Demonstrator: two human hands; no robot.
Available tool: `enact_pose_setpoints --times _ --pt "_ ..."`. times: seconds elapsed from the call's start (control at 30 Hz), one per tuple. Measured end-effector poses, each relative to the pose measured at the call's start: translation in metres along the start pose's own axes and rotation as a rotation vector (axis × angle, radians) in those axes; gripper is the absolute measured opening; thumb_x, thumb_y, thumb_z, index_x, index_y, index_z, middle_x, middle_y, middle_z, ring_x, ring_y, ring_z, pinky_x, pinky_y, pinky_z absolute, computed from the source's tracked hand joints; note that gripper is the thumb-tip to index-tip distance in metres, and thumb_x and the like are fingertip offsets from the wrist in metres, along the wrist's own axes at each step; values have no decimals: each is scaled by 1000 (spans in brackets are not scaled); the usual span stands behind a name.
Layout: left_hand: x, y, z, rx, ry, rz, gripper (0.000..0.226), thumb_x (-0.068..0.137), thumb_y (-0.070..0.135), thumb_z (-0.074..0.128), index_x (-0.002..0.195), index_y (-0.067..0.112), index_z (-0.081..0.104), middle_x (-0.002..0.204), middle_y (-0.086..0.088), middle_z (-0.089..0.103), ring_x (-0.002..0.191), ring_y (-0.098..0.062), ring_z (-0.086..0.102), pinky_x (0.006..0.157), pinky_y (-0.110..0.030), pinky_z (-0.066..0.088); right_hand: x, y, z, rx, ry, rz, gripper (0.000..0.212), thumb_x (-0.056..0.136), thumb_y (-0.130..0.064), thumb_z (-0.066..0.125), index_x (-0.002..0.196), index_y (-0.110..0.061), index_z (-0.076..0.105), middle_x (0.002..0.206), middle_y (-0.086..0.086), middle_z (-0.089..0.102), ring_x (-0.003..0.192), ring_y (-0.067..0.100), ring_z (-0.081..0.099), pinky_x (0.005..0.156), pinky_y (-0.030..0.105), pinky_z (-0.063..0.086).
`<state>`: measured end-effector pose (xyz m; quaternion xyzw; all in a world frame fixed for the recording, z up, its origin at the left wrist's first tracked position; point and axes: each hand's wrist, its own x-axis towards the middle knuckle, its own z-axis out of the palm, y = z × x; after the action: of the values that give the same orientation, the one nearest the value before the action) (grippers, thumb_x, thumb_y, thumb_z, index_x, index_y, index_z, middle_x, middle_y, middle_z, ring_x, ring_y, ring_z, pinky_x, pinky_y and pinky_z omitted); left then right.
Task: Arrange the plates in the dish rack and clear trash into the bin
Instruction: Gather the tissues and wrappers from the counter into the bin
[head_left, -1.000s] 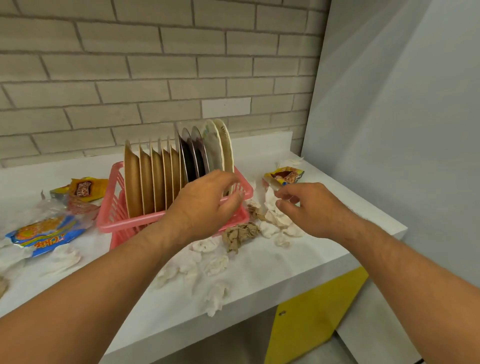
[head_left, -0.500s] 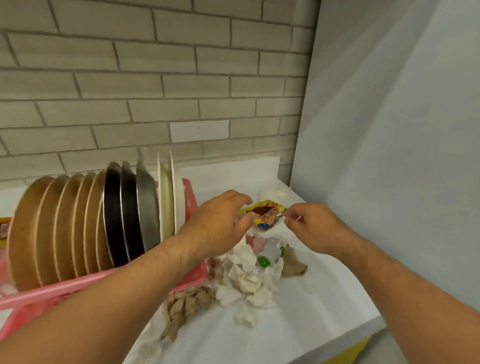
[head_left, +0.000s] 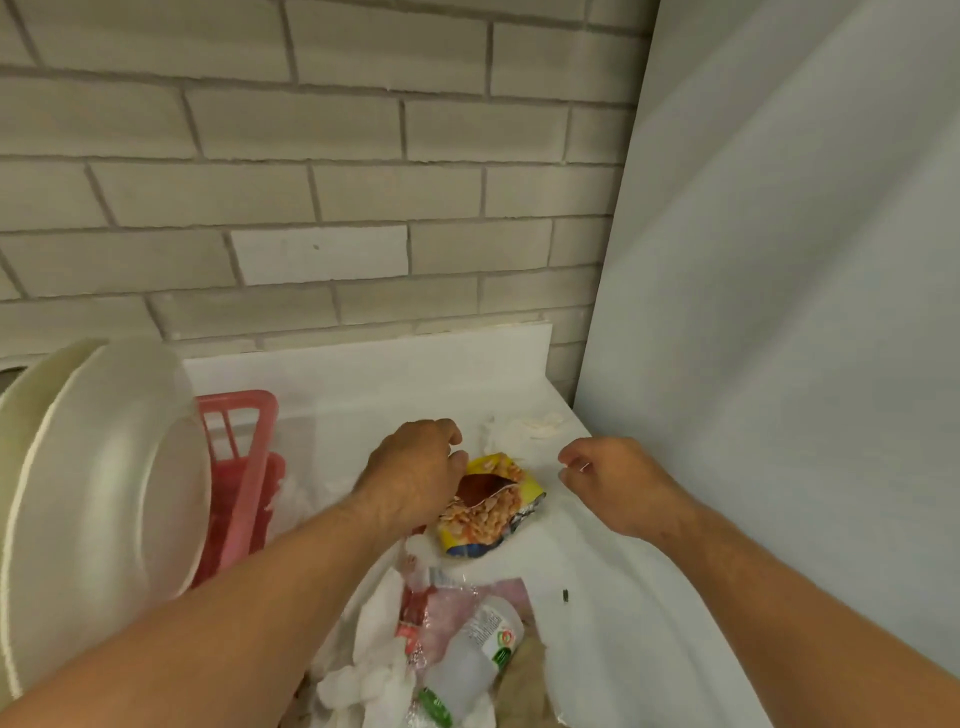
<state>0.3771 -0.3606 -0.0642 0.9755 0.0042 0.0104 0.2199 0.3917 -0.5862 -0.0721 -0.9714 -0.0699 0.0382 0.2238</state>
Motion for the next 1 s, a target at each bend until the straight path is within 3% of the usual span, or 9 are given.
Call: enact_pose_setpoints --times 0.13,0.23,0.4,0.53,0.63,0.77,0.9,1.0 --pt "14 -4 15 26 0 -37 31 95 37 46 122 25 55 120 3 60 103 -19 57 89 -33 49 45 6 14 -65 -19 -92 32 98 -30 52 127 -20 62 132 -1 59 119 19 54 98 26 42" --pt "21 -6 20 28 16 -46 29 95 36 47 121 26 56 118 3 61 102 -18 57 88 -32 49 80 5 24 -68 6 -139 35 99 -28 48 132 -22 57 140 -3 50 125 19 49 103 30 41" --pt "35 -9 21 37 53 -34 28 95 36 47 120 26 57 114 7 61 101 -15 57 87 -30 48 118 19 37 -189 -70 -123 49 99 -21 42 147 -29 36 148 1 43 133 26 40 107 37 39" --pt "51 -2 27 17 68 10 29 95 36 48 120 24 58 117 5 61 104 -15 57 88 -31 47 120 33 43 -228 -29 -81 39 100 -28 44 138 -25 51 133 4 53 122 26 49 97 34 44" --pt "64 5 33 7 60 39 30 94 34 50 121 22 58 119 3 60 106 -16 56 89 -31 47 110 37 40 -125 30 -43 27 97 -22 46 116 -14 63 118 8 59 107 28 56 79 29 43" --pt "80 8 41 8 30 48 34 94 34 49 124 20 56 123 0 58 111 -19 53 93 -33 44 92 44 23 98 172 -13 5 90 -14 54 86 -12 56 94 4 53 81 21 53 62 24 31" --pt "97 23 54 31 -73 55 49 92 47 50 135 23 46 135 -2 50 122 -22 46 99 -36 40 77 47 10 251 177 47 3 91 -14 51 89 -13 53 80 -2 56 63 11 50 50 23 34" --pt "112 37 68 58 -198 27 67 89 53 54 145 25 32 146 -3 39 131 -24 39 105 -38 37 68 47 9 330 151 35 13 94 -12 45 102 -21 51 85 -6 54 69 12 55 50 22 38"
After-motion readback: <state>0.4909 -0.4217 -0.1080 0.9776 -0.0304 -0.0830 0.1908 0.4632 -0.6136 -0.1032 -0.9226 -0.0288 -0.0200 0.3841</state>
